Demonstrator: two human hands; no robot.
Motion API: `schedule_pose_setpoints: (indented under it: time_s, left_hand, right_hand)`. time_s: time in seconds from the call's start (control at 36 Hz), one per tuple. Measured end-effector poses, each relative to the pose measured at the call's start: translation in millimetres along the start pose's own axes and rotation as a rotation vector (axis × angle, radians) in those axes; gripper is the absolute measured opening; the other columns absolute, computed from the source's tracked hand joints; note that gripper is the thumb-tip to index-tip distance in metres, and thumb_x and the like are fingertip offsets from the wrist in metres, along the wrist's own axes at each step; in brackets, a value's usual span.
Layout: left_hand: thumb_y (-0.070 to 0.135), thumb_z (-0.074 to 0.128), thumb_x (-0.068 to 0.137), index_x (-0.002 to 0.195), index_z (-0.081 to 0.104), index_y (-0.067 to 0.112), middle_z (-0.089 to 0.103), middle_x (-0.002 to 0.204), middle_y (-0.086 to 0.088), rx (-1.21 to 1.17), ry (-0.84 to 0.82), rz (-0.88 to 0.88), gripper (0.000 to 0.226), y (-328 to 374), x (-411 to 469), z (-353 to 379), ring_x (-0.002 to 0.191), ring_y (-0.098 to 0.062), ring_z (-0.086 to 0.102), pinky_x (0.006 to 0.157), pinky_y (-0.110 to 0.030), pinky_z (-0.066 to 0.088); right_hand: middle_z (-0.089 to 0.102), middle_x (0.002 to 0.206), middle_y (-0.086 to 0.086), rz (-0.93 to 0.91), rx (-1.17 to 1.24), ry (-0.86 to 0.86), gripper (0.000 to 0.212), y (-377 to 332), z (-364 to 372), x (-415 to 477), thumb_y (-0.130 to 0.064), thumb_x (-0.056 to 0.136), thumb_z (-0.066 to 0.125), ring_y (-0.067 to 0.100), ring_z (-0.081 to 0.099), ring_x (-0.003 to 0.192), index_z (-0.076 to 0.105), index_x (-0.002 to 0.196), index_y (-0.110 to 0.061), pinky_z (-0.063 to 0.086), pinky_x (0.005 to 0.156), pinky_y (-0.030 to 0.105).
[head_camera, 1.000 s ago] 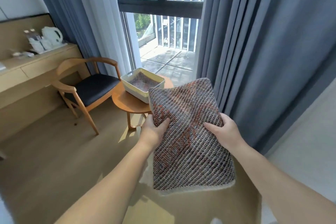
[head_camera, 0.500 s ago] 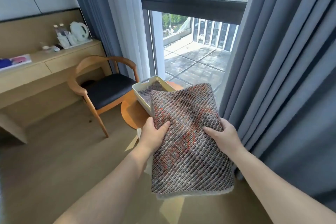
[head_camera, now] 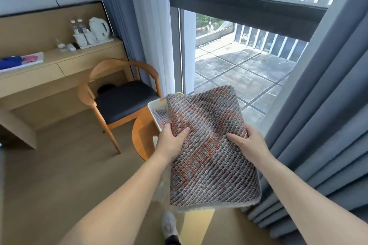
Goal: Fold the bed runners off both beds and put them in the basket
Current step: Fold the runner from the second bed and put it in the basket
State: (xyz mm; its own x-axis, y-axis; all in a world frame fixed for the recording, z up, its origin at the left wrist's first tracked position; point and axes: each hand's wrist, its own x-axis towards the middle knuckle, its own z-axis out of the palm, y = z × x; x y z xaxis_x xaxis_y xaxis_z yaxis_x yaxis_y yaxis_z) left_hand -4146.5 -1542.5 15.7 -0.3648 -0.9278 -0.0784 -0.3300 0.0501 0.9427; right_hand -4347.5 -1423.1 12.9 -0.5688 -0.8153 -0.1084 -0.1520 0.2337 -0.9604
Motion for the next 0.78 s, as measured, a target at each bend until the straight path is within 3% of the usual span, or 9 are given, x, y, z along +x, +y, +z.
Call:
schedule_pose_setpoints:
  time_s: [0.14, 0.28, 0.42, 0.58, 0.78]
  left_hand:
    - [0.035, 0.067, 0.086, 0.114, 0.052, 0.017, 0.062, 0.112, 0.002, -0.009, -0.003, 0.021, 0.037, -0.5, 73.0, 0.0, 0.101, -0.015, 0.059, 0.085, -0.028, 0.043]
    - [0.036, 0.066, 0.087, 0.114, 0.053, 0.018, 0.063, 0.113, 0.002, -0.048, -0.012, 0.035, 0.035, 2.2, 158.6, -7.3, 0.103, -0.015, 0.059, 0.09, -0.032, 0.046]
    - [0.036, 0.065, 0.088, 0.111, 0.05, 0.019, 0.06, 0.109, 0.004, -0.047, -0.02, 0.032, 0.032, 9.4, 239.4, -15.1, 0.101, -0.015, 0.058, 0.088, -0.032, 0.045]
    - [0.036, 0.065, 0.087, 0.115, 0.052, 0.013, 0.061, 0.109, 0.002, -0.072, 0.008, -0.009, 0.038, 10.5, 314.5, -13.9, 0.1, -0.015, 0.058, 0.085, -0.033, 0.047]
    - [0.034, 0.064, 0.089, 0.119, 0.05, 0.016, 0.058, 0.108, 0.006, -0.066, 0.056, -0.102, 0.037, -7.4, 365.8, 4.1, 0.1, -0.012, 0.055, 0.084, -0.029, 0.042]
  right_hand:
    - [0.069, 0.088, -0.011, -0.011, -0.025, 0.031, 0.023, -11.9, 13.8, 68.8, -0.012, 0.084, 0.073, -0.004, 0.066, 0.069, 0.063, 0.104, -0.019, 0.05, 0.058, 0.011]
    - [0.07, 0.092, -0.005, 0.009, -0.053, 0.05, 0.027, -32.8, 32.6, 145.4, -0.014, 0.083, 0.074, 0.011, 0.068, 0.084, 0.062, 0.107, -0.018, 0.056, 0.082, 0.036]
    - [0.072, 0.098, 0.002, 0.017, -0.154, 0.078, 0.04, -48.9, 50.9, 226.5, -0.025, 0.08, 0.077, 0.022, 0.069, 0.089, 0.062, 0.116, -0.016, 0.055, 0.086, 0.046]
    - [0.071, 0.096, -0.002, -0.019, -0.175, 0.086, 0.032, -56.0, 65.4, 302.5, -0.022, 0.08, 0.077, 0.017, 0.069, 0.088, 0.065, 0.11, -0.019, 0.056, 0.086, 0.042]
    - [0.066, 0.088, -0.015, 0.008, -0.225, -0.041, 0.028, -37.7, 76.9, 381.1, -0.024, 0.081, 0.075, 0.007, 0.065, 0.08, 0.06, 0.104, -0.025, 0.054, 0.082, 0.036]
